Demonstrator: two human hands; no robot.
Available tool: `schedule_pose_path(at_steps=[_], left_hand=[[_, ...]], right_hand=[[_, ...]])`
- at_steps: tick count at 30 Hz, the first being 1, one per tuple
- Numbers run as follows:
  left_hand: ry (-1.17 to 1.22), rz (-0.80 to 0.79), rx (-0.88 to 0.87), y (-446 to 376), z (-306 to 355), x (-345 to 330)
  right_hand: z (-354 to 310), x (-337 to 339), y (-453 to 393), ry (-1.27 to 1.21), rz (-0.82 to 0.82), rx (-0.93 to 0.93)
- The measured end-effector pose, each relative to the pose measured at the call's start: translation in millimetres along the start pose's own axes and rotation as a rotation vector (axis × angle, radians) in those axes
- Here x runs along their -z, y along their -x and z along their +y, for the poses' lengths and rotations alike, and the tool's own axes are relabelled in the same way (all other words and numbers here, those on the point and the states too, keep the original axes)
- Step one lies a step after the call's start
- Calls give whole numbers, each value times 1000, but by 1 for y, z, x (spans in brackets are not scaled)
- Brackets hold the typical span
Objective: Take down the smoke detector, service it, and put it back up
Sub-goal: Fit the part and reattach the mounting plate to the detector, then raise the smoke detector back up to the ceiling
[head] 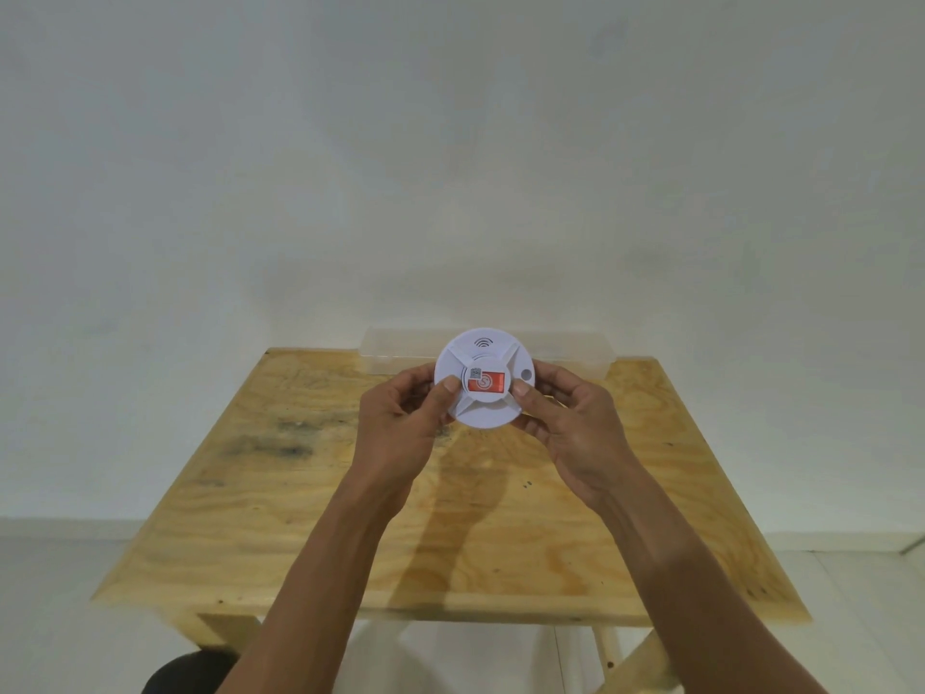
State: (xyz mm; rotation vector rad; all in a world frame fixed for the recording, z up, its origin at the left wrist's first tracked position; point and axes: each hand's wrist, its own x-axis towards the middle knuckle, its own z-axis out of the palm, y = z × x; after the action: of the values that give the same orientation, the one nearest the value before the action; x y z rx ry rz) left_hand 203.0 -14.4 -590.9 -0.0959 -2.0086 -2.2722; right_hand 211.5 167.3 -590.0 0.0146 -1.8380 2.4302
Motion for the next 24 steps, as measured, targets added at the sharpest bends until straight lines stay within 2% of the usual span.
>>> schedule_pose_path(at_steps=[13, 24], left_hand=[[-7, -32, 26, -19, -13, -4], [-34, 8, 124, -68, -35, -7]], right_hand=[[9, 7, -16, 1, 31, -16], [31, 11, -64, 75, 33, -13]])
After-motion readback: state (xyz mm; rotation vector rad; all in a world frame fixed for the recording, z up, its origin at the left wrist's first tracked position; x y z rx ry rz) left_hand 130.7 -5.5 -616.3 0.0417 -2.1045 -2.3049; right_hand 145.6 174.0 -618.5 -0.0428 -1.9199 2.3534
